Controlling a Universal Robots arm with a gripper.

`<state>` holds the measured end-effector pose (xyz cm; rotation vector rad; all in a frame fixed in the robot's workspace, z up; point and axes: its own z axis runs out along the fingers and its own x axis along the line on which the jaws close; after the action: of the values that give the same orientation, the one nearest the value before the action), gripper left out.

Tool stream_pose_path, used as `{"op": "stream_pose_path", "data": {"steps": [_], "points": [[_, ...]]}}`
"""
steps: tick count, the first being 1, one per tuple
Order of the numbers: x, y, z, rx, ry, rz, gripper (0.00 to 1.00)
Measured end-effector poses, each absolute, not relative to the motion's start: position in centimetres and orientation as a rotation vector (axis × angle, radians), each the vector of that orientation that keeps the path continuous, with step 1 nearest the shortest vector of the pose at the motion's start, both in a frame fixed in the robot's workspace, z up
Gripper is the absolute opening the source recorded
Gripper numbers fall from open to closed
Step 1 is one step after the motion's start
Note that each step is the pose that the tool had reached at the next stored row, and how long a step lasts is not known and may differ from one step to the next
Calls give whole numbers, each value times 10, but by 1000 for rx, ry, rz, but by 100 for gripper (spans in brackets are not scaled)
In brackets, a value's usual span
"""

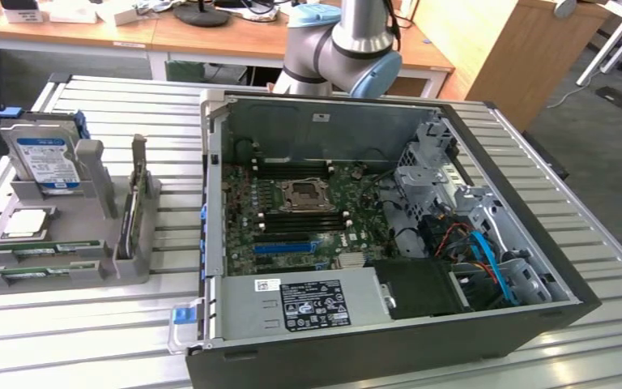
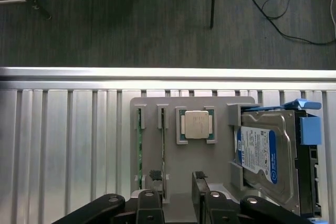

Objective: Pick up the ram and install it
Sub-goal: 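Pick up the ram and move it above insertion slot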

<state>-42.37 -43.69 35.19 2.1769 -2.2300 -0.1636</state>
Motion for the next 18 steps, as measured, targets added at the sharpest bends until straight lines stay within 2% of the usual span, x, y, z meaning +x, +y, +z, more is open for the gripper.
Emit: {"op": "stream_pose_path", "data": {"steps": [18], "points": [[-408, -438, 351, 2203, -2197, -167, 36]]}}
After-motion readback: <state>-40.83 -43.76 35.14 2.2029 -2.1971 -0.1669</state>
